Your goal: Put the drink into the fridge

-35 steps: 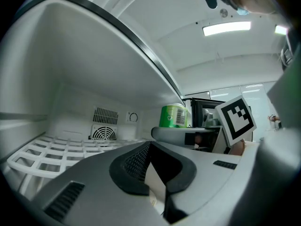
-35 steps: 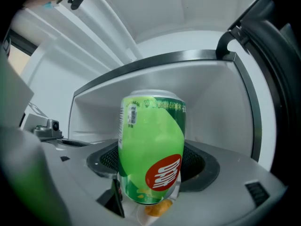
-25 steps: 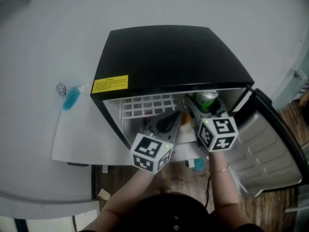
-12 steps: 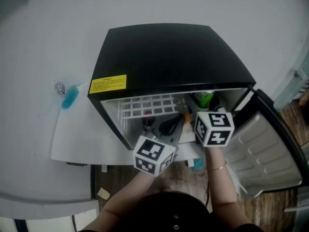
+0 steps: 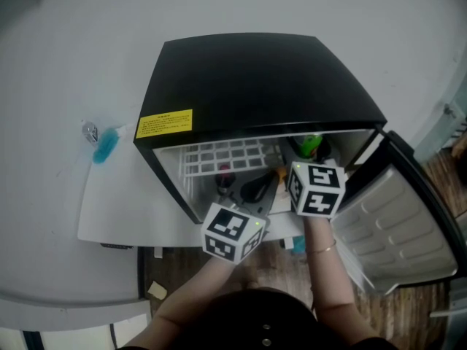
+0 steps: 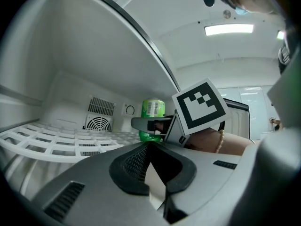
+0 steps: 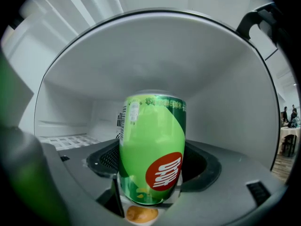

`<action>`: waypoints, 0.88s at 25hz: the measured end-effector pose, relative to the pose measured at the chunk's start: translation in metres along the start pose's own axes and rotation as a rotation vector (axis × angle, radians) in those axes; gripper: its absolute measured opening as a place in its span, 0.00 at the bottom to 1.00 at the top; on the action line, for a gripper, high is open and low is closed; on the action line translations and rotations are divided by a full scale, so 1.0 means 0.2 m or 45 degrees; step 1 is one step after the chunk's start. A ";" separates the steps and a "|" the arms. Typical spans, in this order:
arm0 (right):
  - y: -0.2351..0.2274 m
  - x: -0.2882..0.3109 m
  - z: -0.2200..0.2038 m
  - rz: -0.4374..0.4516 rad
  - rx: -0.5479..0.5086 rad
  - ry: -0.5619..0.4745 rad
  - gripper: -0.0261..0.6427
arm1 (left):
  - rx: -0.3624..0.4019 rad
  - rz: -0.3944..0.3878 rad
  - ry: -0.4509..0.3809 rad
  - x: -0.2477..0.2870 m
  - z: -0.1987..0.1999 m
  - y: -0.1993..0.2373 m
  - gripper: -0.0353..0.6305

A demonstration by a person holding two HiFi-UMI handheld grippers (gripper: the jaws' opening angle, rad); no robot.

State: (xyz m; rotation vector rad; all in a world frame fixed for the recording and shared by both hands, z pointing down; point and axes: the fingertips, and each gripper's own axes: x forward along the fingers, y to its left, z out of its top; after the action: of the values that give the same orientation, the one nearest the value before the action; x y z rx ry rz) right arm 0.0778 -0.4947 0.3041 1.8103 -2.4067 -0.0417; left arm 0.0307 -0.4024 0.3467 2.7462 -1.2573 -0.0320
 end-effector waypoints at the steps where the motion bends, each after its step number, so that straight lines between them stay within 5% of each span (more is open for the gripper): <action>1: 0.00 0.00 0.00 0.001 0.001 0.002 0.56 | 0.001 0.002 0.003 0.00 0.00 0.00 0.06; 12: 0.01 0.01 -0.03 0.008 -0.030 0.080 0.56 | -0.013 0.021 0.016 -0.04 -0.03 0.02 0.06; 22: -0.01 -0.06 -0.03 0.014 0.044 -0.008 0.57 | -0.022 0.033 0.019 -0.07 -0.04 0.03 0.06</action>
State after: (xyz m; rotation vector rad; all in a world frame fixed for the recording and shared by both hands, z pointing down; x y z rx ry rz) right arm 0.0841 -0.4839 0.3088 1.8134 -2.4362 -0.0048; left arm 0.0182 -0.3946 0.3552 2.7102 -1.2823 -0.0202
